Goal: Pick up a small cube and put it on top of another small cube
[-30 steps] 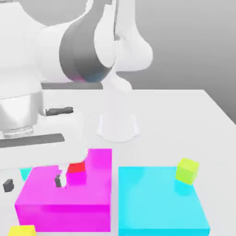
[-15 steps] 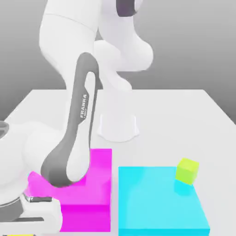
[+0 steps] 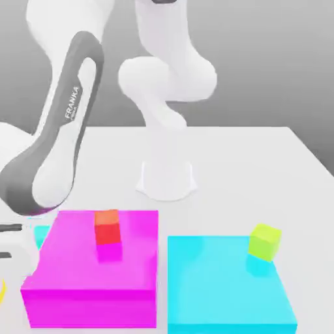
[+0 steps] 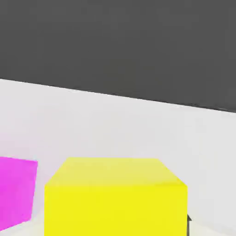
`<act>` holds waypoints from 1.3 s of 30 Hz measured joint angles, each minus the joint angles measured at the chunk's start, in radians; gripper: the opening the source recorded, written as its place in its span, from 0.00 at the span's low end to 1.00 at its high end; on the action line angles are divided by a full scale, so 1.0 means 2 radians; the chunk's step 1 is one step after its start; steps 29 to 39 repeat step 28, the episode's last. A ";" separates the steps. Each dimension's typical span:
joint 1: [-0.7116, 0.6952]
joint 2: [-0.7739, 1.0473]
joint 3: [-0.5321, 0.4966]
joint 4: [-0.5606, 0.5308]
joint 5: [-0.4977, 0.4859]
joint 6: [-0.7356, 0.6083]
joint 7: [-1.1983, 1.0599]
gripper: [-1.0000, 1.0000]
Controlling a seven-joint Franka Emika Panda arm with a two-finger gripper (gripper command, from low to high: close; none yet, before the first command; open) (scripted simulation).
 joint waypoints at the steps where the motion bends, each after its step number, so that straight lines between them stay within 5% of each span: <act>1: -0.005 -0.015 -0.005 -0.016 -0.009 0.002 -0.020 0.00; 16: -0.063 -0.239 -0.047 -0.269 -0.126 0.067 -0.291 0.00; 25: -0.061 -0.142 -0.013 -0.277 0.018 0.163 -0.401 0.00; 26: -0.067 -0.131 -0.004 -0.277 0.033 0.171 -0.412 1.00; 39: -0.067 -0.131 -0.004 -0.277 0.033 0.171 -0.412 1.00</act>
